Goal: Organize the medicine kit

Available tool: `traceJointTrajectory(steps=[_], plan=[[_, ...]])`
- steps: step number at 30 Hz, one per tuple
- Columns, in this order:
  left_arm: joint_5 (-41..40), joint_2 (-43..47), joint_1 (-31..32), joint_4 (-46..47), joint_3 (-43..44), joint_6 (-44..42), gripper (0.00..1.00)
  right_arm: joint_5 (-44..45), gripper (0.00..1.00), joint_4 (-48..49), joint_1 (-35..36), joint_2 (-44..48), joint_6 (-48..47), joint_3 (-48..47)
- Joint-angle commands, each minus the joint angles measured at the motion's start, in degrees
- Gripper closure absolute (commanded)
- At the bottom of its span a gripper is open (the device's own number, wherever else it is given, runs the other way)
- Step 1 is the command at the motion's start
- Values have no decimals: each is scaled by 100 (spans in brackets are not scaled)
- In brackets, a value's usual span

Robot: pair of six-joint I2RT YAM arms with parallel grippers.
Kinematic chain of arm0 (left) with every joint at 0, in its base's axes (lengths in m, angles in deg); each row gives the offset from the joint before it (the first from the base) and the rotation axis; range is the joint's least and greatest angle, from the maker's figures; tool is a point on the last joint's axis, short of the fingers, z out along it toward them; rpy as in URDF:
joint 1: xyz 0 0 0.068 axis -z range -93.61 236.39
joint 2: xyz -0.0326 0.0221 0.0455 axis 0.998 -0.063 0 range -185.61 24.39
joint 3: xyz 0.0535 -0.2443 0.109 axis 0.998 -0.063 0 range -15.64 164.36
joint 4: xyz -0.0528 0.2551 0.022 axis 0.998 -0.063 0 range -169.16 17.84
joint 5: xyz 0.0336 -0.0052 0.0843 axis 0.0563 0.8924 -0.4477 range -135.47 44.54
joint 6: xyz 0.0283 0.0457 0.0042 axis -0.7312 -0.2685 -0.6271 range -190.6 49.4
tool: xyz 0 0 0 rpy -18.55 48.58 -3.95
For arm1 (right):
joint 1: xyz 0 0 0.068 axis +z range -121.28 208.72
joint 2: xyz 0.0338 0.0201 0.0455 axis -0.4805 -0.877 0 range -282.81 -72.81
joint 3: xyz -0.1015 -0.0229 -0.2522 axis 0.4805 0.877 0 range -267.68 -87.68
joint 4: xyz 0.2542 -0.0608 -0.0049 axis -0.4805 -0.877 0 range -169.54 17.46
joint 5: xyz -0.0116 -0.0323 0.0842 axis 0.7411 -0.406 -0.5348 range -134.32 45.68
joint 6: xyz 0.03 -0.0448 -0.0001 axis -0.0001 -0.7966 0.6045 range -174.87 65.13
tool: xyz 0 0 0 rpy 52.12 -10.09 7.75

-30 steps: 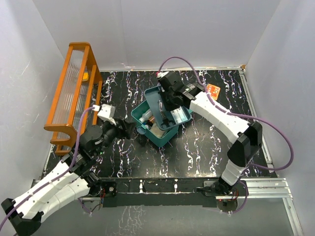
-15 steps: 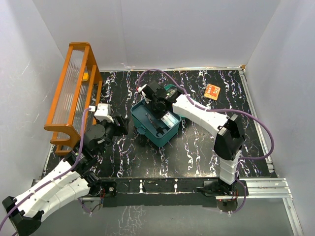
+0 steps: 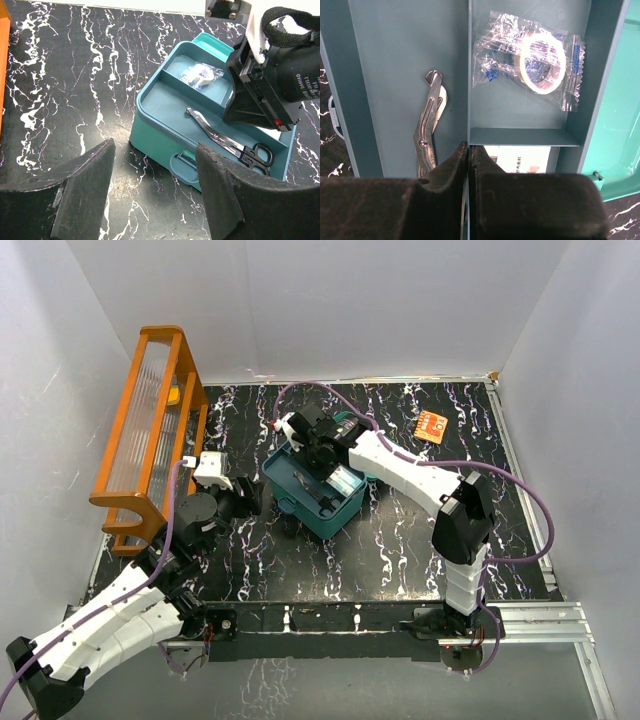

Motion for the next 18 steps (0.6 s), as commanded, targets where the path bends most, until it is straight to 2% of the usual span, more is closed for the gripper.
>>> traceJointTrajectory(steps=[1,11,18], plan=[[-127,12,14,131,-24,53,36,-110,100,171,-27,23,-293,-144],[-73,-151,14,215,-25,90,35,285,100,318,-107,-4,-11,-180],[-73,-202,14,248,-36,83,35,90,100,538,-139,73,-28,90]])
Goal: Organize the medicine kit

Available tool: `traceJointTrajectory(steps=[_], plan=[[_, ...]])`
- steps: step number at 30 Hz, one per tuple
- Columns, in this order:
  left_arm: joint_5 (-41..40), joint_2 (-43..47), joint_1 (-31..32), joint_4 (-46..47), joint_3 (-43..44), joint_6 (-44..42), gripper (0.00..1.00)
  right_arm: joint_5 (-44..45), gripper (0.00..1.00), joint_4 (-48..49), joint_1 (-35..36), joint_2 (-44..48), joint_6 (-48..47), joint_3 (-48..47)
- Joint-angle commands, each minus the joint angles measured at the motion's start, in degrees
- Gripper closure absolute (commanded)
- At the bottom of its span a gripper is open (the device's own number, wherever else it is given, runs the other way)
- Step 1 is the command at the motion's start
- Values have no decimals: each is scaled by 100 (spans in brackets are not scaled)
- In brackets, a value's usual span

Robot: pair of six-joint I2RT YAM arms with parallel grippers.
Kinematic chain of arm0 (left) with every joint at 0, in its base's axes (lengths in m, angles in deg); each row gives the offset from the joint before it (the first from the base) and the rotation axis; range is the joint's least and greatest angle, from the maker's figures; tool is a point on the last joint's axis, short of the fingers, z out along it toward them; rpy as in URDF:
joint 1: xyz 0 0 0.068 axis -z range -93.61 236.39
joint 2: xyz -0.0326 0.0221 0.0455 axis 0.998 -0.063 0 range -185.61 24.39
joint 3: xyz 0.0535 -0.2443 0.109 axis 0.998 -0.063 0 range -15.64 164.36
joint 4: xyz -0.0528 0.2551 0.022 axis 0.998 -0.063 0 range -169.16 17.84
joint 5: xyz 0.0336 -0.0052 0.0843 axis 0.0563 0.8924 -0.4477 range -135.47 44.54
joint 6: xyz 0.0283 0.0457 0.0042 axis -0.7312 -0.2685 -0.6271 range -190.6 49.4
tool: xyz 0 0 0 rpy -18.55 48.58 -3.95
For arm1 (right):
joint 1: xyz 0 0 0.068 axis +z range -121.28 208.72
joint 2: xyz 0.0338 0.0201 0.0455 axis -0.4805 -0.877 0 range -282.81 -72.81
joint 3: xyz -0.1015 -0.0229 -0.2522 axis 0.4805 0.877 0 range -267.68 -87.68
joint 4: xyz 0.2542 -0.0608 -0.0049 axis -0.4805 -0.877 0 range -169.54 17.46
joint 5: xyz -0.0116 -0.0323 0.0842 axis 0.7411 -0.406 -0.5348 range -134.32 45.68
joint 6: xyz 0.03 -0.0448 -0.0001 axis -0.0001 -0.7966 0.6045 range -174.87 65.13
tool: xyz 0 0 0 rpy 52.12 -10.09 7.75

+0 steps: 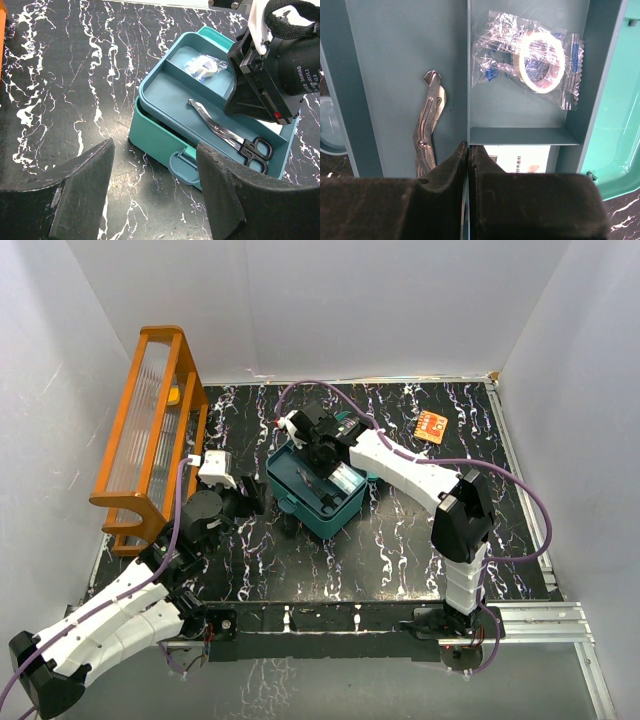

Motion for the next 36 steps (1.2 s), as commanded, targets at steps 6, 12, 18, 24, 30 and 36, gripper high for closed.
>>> traceJointTrajectory(steps=[6,12,18,24,30,36], plan=[[-39,-30,14,212,-24,-1,35,-360,100,496,-39,116,-156,155],[13,-119,14,291,-12,-26,34,-498,100,506,-70,45,-142,145],[21,-125,14,293,-16,-18,34,-568,100,506,-133,-58,-137,157],[15,-121,13,327,-56,-10,34,-599,100,519,-177,-141,-124,226],[21,-166,14,353,-67,-5,34,-605,100,593,-209,-222,-115,305],[17,-176,13,362,-91,-1,34,-546,96,758,-241,-242,-115,450]])
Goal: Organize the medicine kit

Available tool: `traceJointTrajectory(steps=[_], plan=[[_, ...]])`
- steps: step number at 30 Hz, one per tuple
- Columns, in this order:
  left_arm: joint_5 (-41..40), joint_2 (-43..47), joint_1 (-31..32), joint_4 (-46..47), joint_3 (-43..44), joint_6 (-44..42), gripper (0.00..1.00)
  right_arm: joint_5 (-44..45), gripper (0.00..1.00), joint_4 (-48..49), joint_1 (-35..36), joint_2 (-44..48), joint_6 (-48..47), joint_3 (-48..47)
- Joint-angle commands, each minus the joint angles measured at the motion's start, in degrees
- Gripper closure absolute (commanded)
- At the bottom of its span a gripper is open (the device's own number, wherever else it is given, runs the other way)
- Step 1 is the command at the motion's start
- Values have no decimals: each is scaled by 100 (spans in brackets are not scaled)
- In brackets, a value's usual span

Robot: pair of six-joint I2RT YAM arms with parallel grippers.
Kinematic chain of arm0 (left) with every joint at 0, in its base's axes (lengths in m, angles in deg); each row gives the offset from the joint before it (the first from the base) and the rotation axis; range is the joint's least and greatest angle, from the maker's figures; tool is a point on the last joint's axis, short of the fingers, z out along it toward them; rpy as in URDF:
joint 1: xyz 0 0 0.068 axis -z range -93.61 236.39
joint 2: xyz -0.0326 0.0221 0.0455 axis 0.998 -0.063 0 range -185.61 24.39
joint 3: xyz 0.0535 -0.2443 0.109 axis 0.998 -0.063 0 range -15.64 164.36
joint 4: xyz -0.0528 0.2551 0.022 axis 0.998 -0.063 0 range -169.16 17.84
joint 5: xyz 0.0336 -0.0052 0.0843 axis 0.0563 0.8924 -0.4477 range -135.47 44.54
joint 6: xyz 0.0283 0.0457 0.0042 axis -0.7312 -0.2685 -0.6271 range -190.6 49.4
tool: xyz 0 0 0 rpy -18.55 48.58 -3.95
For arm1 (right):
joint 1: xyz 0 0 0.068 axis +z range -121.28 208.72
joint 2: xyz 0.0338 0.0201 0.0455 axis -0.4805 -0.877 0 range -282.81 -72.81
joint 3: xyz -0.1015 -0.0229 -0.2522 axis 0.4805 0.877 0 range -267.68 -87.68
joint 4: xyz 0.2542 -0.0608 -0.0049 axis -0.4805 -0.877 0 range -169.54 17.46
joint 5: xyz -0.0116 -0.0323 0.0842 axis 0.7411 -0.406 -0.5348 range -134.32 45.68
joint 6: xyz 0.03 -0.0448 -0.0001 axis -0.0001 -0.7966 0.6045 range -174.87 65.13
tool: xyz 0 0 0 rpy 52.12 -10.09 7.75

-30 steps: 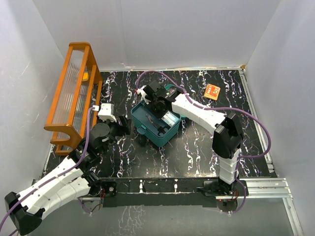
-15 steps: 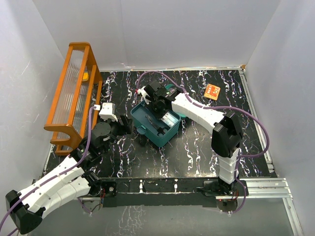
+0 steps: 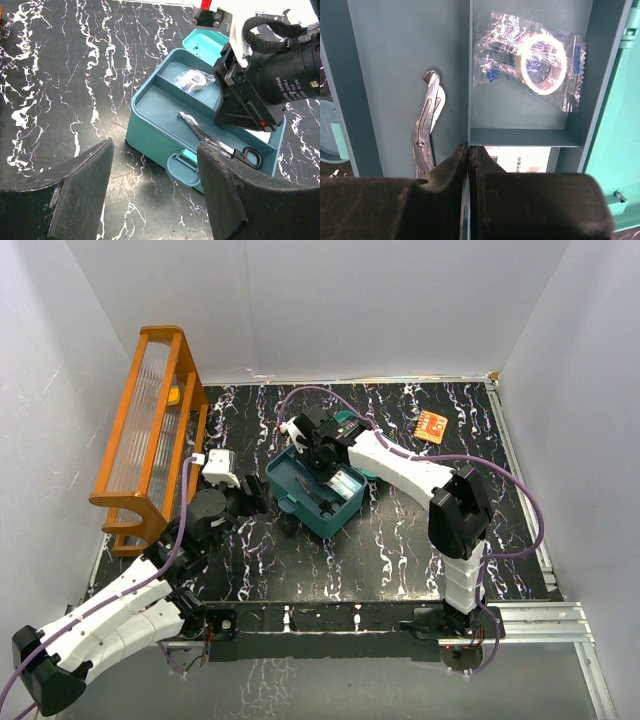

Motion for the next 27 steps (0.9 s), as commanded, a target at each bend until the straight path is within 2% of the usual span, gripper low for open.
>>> traceJointTrajectory(steps=[1,5,8,13,23,27], plan=[[-10,12,15,157,-68,3,34,29,95,475,-60,-85,-85,128],[-18,-10,16,158,-74,16,34,-45,90,453,-91,-75,80,62],[-28,-14,11,148,-61,34,34,-69,77,462,-113,88,304,-68],[-27,-36,14,166,-51,34,33,57,63,476,-119,417,508,-132],[16,-67,16,135,10,50,33,134,57,368,-155,1021,796,-52],[34,-78,14,128,30,69,33,691,58,460,-199,1279,1121,238]])
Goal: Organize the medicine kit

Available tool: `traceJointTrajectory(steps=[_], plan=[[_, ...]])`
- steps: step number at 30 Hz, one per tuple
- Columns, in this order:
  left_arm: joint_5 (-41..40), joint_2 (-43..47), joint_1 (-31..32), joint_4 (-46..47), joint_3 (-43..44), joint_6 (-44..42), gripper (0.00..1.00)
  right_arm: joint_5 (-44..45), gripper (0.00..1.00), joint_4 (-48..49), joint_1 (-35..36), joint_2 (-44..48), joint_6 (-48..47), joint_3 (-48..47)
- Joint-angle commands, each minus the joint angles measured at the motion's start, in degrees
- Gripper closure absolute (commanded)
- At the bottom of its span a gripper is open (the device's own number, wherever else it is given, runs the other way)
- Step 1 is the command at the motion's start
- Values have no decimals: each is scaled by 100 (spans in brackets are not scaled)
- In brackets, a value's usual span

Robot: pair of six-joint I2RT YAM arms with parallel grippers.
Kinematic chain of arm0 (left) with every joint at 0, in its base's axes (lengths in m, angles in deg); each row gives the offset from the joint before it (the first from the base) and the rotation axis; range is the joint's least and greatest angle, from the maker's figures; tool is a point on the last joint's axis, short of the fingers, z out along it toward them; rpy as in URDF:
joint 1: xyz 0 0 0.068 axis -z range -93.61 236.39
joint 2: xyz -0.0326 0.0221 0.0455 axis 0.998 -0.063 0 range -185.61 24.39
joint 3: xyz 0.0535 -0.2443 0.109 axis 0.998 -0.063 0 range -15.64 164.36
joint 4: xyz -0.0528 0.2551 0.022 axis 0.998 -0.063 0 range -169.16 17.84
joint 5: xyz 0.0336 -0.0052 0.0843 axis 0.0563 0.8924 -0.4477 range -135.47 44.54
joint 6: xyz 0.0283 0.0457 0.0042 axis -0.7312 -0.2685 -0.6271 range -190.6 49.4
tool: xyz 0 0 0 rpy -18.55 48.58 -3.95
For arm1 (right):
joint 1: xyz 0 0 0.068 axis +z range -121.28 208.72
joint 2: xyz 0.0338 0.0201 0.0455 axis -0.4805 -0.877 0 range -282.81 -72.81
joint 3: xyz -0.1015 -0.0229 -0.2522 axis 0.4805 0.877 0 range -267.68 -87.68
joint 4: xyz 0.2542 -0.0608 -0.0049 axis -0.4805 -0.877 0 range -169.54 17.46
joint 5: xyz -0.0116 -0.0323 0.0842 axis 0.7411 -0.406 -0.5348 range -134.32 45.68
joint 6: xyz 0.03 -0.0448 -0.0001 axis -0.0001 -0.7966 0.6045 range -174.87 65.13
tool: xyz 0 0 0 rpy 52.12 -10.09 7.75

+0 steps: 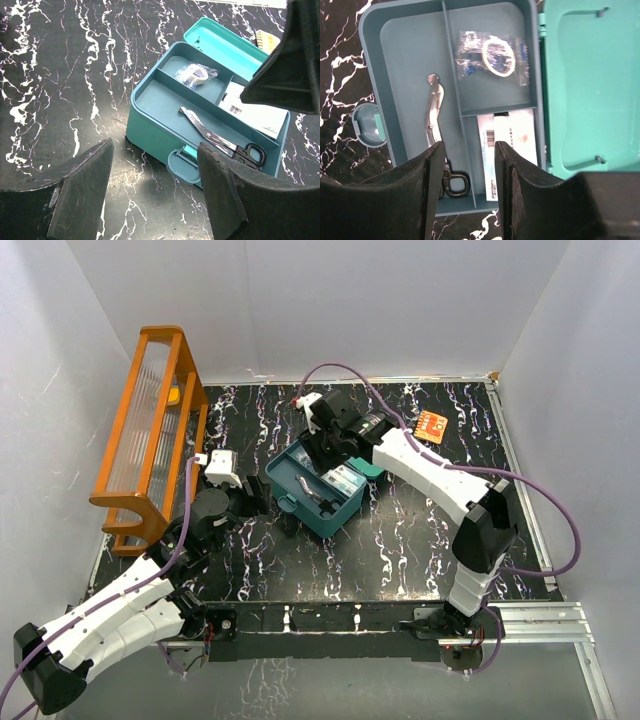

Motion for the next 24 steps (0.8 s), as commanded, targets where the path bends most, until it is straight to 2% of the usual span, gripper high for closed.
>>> traceJointTrajectory(steps=[1,4,5,7,13,18,24], plan=[[17,-5,14,112,98,57,33,758,58,304,-104,504,506,291],[25,16,9,70,103,78,33,1216,60,321,-204,627,915,641],[26,24,17,62,94,80,33,1350,63,362,-232,681,1030,758],[41,35,15,71,89,88,33,1545,78,463,-285,775,1229,1000],[48,21,15,62,99,76,33,1330,92,675,-367,732,1296,1380],[52,29,9,62,94,95,33,1129,96,679,-416,585,1261,1407],[52,21,14,61,86,106,33,819,94,932,-530,785,1249,1455]])
